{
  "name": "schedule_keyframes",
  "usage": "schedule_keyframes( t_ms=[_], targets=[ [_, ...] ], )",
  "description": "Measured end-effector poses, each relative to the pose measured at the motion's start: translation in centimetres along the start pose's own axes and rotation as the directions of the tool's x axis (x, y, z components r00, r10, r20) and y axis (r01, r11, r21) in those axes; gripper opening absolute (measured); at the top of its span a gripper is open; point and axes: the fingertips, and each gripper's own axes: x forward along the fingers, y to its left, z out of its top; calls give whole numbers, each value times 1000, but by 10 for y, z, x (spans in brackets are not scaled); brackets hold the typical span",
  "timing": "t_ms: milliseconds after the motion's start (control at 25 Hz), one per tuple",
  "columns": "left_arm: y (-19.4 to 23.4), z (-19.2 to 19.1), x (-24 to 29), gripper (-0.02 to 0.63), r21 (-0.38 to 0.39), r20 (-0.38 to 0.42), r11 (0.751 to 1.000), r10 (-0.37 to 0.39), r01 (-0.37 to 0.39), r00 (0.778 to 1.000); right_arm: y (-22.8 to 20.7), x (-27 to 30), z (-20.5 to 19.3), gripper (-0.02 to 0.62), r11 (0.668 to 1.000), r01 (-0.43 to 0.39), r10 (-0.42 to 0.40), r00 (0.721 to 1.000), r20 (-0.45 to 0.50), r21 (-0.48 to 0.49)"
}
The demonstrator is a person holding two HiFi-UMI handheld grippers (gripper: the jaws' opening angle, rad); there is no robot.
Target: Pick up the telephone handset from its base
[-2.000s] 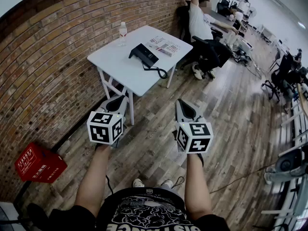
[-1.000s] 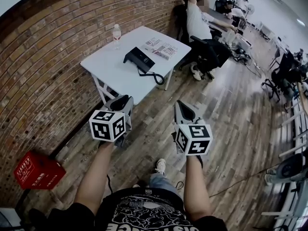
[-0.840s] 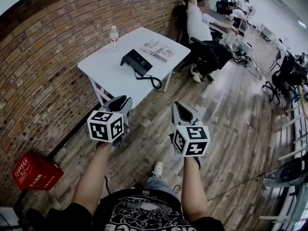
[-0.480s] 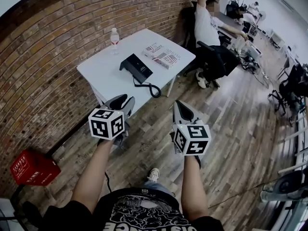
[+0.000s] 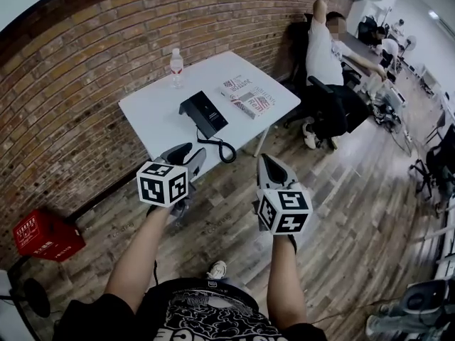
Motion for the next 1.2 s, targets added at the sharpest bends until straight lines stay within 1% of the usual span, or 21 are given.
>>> schedule_keyframes(
  t_ms=[200, 360, 560, 800, 960, 1080, 1200],
  targets=[
    [-1, 0, 15, 196, -37, 1, 999, 8, -8, 1000, -10, 19, 2, 0, 998, -59, 59, 998, 1, 1],
    [8, -1, 22, 198, -81, 11, 996, 22, -21, 1000, -11, 32, 2, 0, 995, -97, 97, 995, -3, -2],
    [25, -2, 31, 198, -164, 30, 986, 12, -7, 999, -7, 51, -3, 0, 991, -130, 130, 991, -21, -15],
    [57, -5, 51, 198, -267, 51, 964, -3, 17, 999, -9, 82, -1, 0, 989, -146, 145, 989, -32, -29],
    [85, -13, 69, 198, -328, 36, 944, -19, 30, 999, -6, 111, 1, 0, 987, -154, 152, 988, -38, -40],
    [109, -21, 87, 198, -358, 16, 933, -26, 30, 1000, -5, 135, 4, 0, 987, -156, 154, 987, -44, -45],
    [129, -23, 103, 198, -415, 13, 909, -46, 47, 999, -3, 160, 5, 0, 987, -154, 151, 987, -57, -51]
  ],
)
